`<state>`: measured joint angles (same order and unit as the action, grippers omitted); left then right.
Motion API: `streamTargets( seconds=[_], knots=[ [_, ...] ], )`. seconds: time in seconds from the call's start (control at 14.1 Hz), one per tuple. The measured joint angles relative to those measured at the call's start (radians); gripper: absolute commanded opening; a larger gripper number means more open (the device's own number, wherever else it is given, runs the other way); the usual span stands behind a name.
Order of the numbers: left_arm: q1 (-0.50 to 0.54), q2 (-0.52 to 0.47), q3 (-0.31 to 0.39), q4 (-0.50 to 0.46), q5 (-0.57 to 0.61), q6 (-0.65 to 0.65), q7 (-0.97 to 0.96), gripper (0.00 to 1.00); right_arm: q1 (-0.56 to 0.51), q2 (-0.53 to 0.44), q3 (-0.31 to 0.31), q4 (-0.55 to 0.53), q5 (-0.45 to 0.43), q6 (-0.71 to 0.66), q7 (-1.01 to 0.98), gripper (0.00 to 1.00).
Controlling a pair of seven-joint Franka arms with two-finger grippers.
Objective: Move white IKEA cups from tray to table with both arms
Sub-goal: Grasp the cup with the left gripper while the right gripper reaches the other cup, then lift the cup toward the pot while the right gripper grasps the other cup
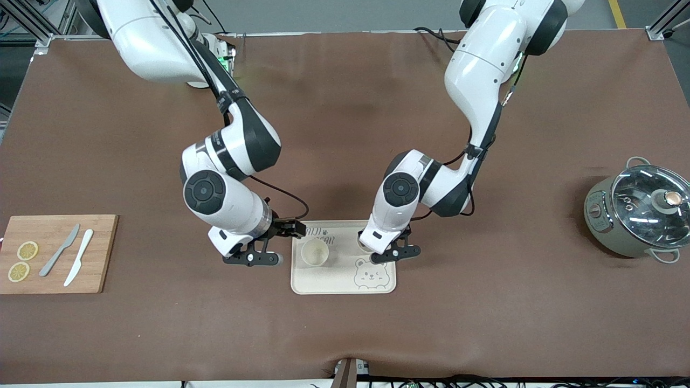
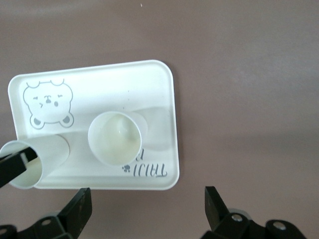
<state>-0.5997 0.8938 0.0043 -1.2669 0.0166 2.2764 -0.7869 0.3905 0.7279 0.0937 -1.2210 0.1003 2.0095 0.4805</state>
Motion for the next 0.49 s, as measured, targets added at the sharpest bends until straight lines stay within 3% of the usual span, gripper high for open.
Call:
streamTargets(
  seconds=[0.49],
  knots=[
    [0.001,-0.002,0.002,0.005,0.001,-0.009,-0.003,0.0,0.01,0.07,0.0,0.006,0.0,0.086,0.003,1.0]
  ],
)
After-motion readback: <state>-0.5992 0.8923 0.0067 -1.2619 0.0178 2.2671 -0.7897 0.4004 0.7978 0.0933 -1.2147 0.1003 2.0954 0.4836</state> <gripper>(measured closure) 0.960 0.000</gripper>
